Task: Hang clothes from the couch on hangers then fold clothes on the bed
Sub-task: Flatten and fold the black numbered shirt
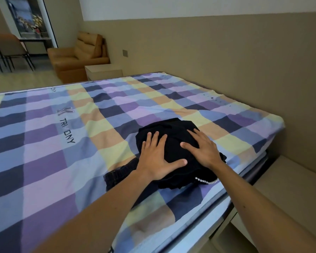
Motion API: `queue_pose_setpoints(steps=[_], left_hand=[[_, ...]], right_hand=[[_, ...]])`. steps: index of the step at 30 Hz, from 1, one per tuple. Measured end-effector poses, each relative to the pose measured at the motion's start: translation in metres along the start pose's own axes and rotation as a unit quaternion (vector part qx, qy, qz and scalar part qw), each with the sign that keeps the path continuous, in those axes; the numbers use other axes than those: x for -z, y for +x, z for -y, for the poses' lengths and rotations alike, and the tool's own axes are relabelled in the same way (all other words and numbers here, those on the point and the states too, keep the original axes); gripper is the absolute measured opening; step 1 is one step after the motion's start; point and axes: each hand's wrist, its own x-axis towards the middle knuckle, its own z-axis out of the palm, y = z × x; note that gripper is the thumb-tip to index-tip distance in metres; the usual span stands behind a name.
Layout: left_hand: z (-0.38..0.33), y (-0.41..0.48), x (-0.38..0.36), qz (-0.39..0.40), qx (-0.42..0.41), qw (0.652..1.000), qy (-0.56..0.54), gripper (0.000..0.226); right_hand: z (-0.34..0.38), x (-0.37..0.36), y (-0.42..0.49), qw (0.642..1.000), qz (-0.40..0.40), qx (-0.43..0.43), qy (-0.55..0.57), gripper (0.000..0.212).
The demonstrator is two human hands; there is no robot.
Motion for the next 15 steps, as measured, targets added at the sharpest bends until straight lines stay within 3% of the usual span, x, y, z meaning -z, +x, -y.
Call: queue_pose_setpoints(steps=[2, 4, 9, 15], left_hand=[[-0.005, -0.004, 0.015, -0.01, 0.008, 0.998, -0.066, 0.103], [-0.006, -0.012, 0.038, -0.072, 0.013, 0.987, -0.142, 0.083], [0.011, -0.068, 0.099, -0.196, 0.017, 0.947, -0.254, 0.054], [0.08, -0.174, 0.17, -0.261, 0.061, 0.926, -0.266, 0.034]], right_hand=[[0.01, 0.011, -0.001, 0.999, 0.018, -0.02, 0.028, 0.074], [0.031, 0.02, -0.005, 0.995, 0.002, -0.025, 0.092, 0.075], [0.118, 0.004, -0.032, 0.962, -0.077, 0.067, 0.253, 0.059], [0.223, -0.064, -0.074, 0.924, -0.032, 0.13, 0.357, 0.049]])
